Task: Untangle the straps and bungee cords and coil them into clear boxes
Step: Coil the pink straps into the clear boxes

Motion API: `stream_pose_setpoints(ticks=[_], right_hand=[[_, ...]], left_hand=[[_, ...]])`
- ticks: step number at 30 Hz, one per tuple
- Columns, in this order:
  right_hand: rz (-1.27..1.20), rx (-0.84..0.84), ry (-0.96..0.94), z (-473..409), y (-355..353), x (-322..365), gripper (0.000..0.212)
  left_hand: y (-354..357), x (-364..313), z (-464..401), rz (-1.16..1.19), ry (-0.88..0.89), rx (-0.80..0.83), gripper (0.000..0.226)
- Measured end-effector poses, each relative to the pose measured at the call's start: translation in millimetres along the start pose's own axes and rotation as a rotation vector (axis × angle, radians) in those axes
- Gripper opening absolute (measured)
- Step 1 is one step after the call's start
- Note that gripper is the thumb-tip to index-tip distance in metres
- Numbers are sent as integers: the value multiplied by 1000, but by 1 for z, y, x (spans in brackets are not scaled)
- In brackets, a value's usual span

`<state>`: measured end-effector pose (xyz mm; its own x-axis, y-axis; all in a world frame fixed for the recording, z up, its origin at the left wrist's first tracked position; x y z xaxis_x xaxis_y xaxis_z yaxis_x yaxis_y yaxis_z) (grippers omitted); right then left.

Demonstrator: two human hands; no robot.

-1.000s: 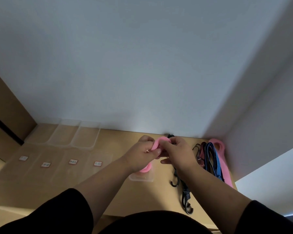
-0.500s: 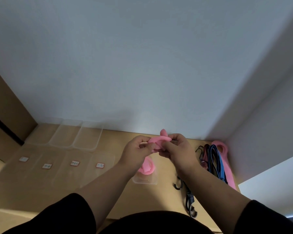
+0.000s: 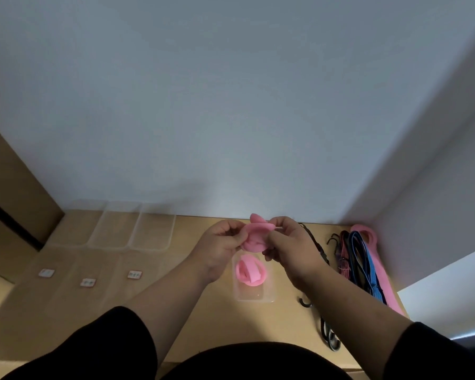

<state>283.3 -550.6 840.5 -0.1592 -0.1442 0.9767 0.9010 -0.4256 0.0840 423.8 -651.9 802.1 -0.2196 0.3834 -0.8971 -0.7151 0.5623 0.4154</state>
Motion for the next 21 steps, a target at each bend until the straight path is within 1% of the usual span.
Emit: stream_pose_setpoints(ticks=[2,3,6,7,8,11,14,15,18,19,20,21], right_hand=[[-13,6,0,1,5,-2,28],[-20,6,2,2,8,-3,25],[-38,9,14,3,11,-6,23],[-20,7,19,3,10,-7,23],[29,-8,28,2,10,-9,23],[221,-82,75,0,7,-23,23],[334,-133,118,-1,2,-41,26],[433,-136,121,-1,-1,-46,26],[834,-64,112,-4,-15,-60,27],[895,-28,122,-5,-19,-65,26],[928,-1,134,-7,-23,-70,26],[964,24,144,-8,-25,-75,26]], left_hand=[[-6,-2,-1,47,-57,3,20],[-10,-4,0,88,-112,39,27],[-21,-6,4,113,-282,277,47],[-25,-7,4,88,-316,310,50],[-28,-8,3,43,-330,300,54],[-32,-6,0,-183,-269,193,57],[-33,9,-5,-398,-182,160,39],[-34,15,-6,-467,-153,143,33],[-32,28,-9,-700,-106,146,25],[-30,32,-11,-798,-104,156,22],[-28,35,-12,-892,-104,168,24],[-27,39,-14,-976,-110,178,34]])
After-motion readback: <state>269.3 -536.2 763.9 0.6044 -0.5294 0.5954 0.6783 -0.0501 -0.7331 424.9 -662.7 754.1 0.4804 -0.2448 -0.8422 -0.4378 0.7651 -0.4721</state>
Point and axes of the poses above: each hand's wrist, its own z-axis away from the middle knuckle, its own y-axis out of the palm, x = y × z, the point moved 1 cm from there along -z, towards the middle knuckle
